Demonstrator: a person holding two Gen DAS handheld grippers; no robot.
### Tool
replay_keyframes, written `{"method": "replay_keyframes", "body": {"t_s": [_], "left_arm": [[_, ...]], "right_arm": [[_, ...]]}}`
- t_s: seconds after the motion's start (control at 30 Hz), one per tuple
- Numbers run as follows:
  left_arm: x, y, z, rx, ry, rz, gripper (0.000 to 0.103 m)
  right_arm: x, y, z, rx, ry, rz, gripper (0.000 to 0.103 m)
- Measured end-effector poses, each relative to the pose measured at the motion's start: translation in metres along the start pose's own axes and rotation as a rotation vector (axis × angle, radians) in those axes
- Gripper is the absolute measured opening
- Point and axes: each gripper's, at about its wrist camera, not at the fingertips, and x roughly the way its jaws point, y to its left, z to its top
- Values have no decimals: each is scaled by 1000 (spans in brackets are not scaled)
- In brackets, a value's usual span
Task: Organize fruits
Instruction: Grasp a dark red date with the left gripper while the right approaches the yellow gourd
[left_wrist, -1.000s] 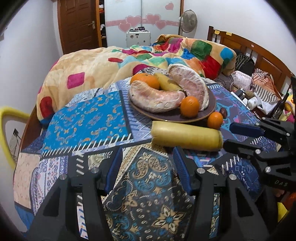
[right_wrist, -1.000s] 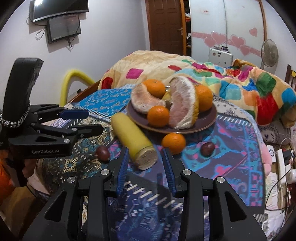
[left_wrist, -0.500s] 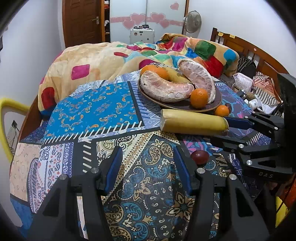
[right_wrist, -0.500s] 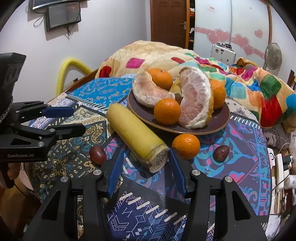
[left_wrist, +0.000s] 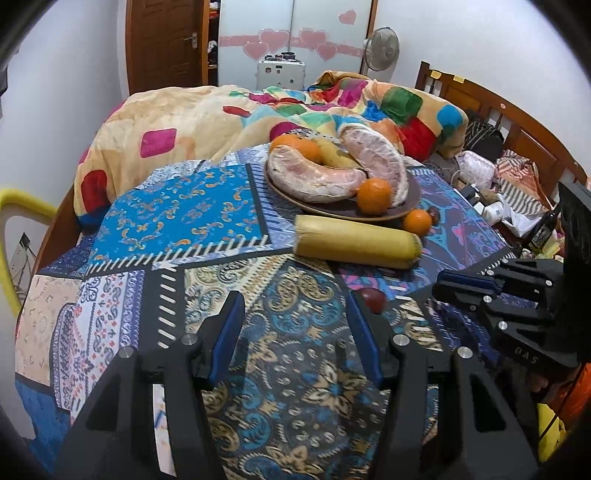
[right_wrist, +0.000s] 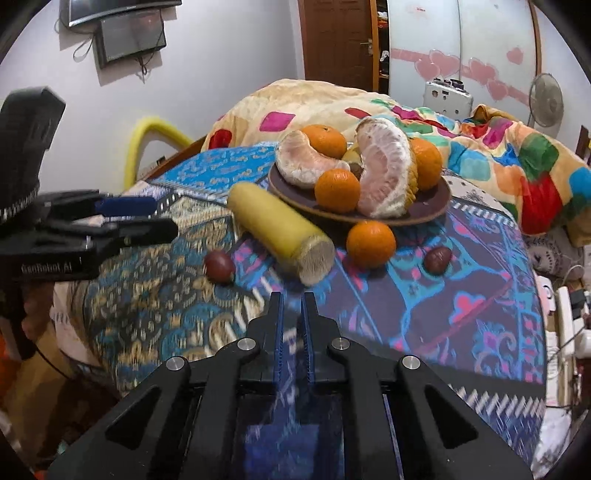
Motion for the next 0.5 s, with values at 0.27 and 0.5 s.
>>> {"method": "replay_keyframes", "body": {"t_s": [0.27, 0.5], "left_arm": [[11, -27, -6, 22, 28, -49, 57], [30, -42, -5, 50, 47, -66, 47]], "right_arm": [[-30, -1, -9, -4, -39, -30, 33], [-34, -6, -6, -11, -58, -38, 39]]}}
